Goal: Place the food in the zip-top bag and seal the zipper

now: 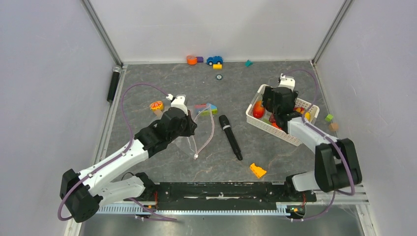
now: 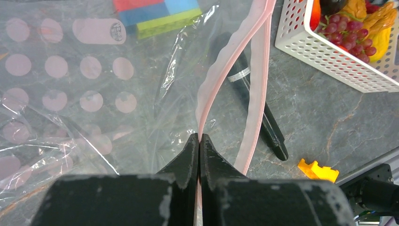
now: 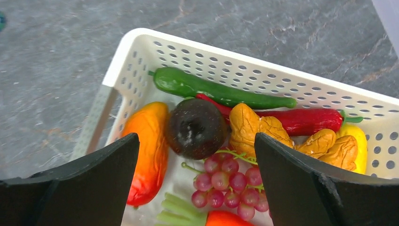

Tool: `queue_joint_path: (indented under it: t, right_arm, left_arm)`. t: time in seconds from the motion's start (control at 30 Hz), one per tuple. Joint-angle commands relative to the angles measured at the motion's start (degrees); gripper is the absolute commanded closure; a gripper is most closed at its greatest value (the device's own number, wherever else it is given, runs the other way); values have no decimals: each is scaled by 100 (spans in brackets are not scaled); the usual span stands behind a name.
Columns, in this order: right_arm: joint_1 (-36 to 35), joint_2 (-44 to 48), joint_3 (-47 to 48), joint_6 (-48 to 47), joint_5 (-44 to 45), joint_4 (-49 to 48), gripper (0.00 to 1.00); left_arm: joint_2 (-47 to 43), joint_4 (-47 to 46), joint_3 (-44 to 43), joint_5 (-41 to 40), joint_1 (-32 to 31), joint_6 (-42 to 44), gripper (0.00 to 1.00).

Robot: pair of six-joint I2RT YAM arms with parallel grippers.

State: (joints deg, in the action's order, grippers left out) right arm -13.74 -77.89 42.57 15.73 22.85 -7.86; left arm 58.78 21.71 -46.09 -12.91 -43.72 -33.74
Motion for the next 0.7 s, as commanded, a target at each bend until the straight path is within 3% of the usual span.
queue_joint_path:
  t: [0.0,0.13,0.43,0.67]
  right_arm:
    - [104,-616,427,277,246,-150,2]
    - [148,-1233,685,222,218,-279,2]
    - [159,-1838,977,-36,306,-144,19]
    - [160,-1789,938,-66,550,-73,45]
  left_arm:
    - [-155,-508,77,-42,22,274,97]
    - [-125,-568,135,-135,22,234,97]
    - [18,-692,168,-111,26,219,98]
    - [117,-742,187,-141,22,214,98]
